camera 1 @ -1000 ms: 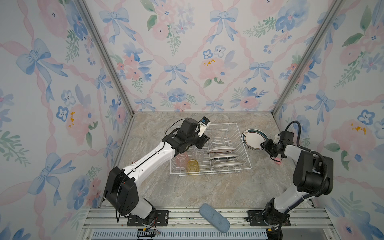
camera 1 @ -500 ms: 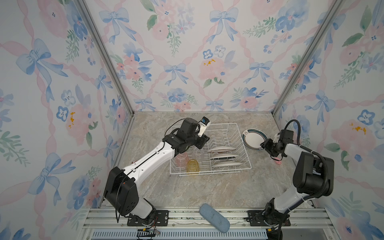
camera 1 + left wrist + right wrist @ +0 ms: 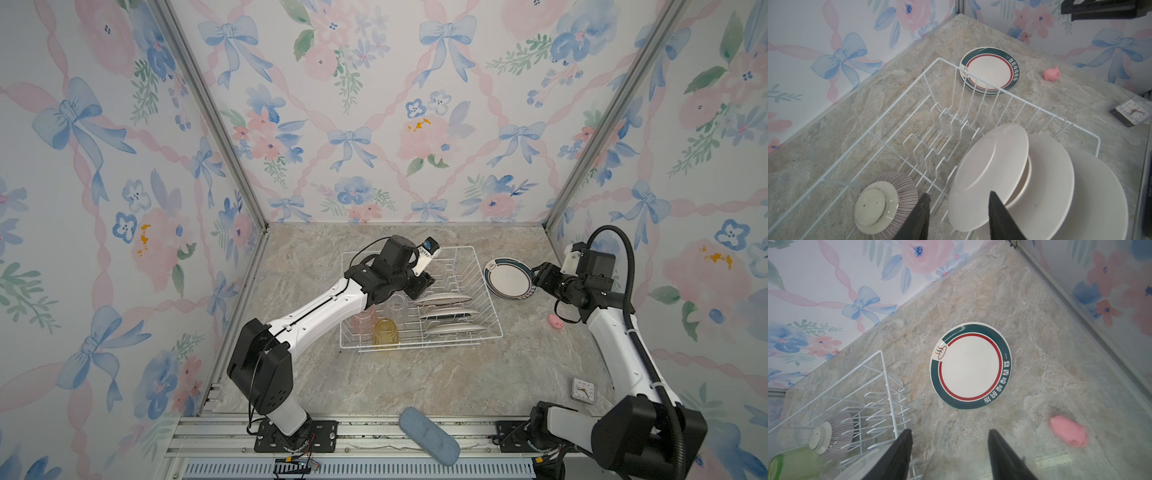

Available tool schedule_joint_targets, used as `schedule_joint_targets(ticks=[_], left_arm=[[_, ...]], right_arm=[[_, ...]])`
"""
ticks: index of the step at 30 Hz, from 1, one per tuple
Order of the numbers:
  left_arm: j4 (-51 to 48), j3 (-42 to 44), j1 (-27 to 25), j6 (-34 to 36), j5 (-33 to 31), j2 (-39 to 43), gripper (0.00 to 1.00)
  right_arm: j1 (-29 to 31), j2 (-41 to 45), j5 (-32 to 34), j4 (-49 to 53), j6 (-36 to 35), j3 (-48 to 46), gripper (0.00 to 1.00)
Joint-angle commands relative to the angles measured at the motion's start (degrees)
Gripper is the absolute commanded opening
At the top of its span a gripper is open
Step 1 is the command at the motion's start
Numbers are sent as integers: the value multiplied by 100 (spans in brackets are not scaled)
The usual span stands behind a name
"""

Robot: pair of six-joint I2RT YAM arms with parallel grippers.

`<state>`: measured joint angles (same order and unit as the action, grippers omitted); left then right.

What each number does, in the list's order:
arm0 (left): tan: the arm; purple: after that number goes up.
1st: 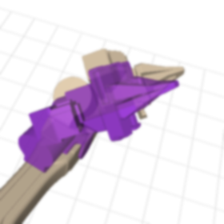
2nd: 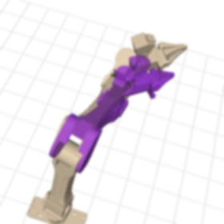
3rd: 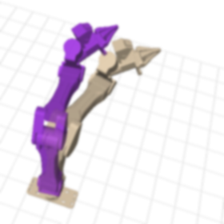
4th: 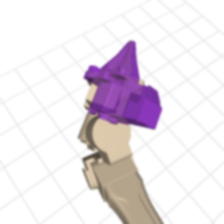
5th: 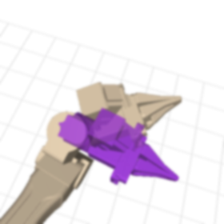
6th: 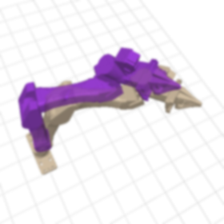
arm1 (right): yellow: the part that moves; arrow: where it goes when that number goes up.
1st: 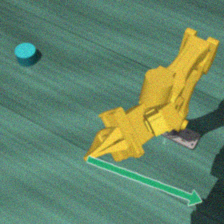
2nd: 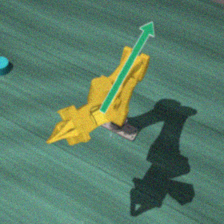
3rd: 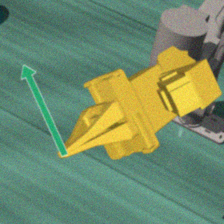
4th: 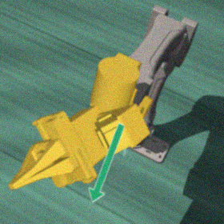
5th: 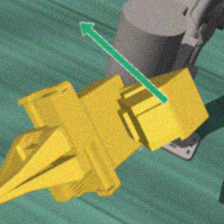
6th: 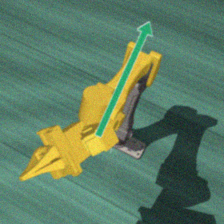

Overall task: Unload the mixed dishes from the dish rack
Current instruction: 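Lower the plate flat, open the right gripper and draw back, then reach the left gripper into the rack and grip the orange-printed plate's edge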

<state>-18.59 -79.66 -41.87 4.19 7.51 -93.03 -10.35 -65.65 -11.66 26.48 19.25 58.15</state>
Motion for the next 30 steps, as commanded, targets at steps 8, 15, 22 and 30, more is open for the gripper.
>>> schedule_joint_targets(ticks=[8, 15, 22, 30], left_arm=[[-659, -113, 109, 440, 166, 265, 44], [-1036, -356, -122, 663, 275, 121, 45], [-1354, -353, -574, 891, 104, 92, 43], [-1305, -569, -843, 1318, -917, -189, 41]], right_arm=[[867, 1262, 664, 1413, -342, 469, 64], [1094, 1630, 653, 1781, -405, 571, 65], [1341, 1558, 604, 1530, -286, 400, 66], [1586, 1350, 537, 1180, -207, 219, 66]])
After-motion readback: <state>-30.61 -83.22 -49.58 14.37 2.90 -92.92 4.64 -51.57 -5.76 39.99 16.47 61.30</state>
